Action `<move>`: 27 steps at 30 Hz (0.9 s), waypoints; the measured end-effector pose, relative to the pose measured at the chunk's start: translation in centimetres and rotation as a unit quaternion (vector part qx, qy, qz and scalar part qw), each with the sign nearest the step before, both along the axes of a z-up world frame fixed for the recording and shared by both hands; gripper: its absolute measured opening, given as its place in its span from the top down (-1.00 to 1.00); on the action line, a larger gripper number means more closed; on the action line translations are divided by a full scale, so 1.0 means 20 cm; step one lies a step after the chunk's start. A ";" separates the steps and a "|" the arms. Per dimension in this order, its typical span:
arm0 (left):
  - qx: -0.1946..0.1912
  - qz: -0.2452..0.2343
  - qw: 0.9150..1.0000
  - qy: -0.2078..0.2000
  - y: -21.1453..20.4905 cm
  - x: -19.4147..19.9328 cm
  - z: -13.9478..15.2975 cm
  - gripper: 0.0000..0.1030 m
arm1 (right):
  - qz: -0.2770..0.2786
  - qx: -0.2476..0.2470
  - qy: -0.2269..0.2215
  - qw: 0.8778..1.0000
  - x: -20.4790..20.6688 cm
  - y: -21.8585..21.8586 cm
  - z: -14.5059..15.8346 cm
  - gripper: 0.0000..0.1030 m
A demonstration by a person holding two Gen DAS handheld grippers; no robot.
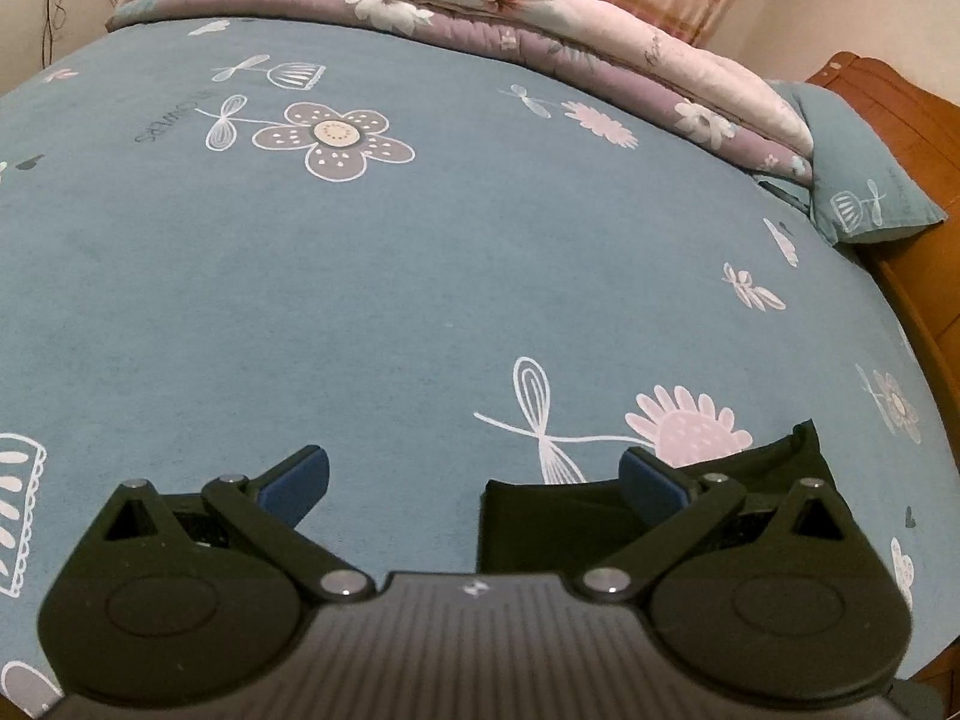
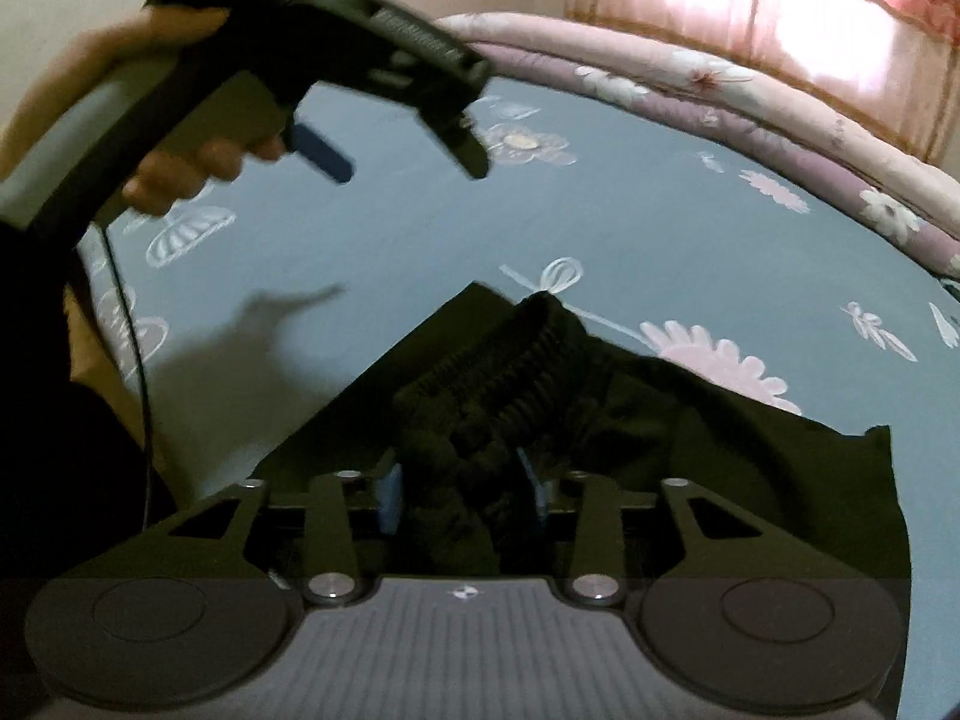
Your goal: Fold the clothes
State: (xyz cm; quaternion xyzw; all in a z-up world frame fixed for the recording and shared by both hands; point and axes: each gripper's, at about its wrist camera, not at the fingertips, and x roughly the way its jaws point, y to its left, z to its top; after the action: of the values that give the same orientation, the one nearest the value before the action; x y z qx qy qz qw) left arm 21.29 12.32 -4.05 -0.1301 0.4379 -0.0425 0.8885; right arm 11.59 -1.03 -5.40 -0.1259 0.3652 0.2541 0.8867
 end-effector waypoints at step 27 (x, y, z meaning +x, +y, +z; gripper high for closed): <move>-0.009 0.000 1.000 -0.003 0.00 0.00 0.00 -0.98 | 0.094 -0.144 -0.049 0.984 -0.15 0.12 0.03 0.59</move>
State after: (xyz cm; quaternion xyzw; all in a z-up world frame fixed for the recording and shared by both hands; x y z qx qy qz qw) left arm 21.23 12.37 -4.01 -0.1382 0.4346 -0.0470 0.8887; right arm 8.57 1.38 -4.77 -0.2984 0.3405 0.2747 0.8483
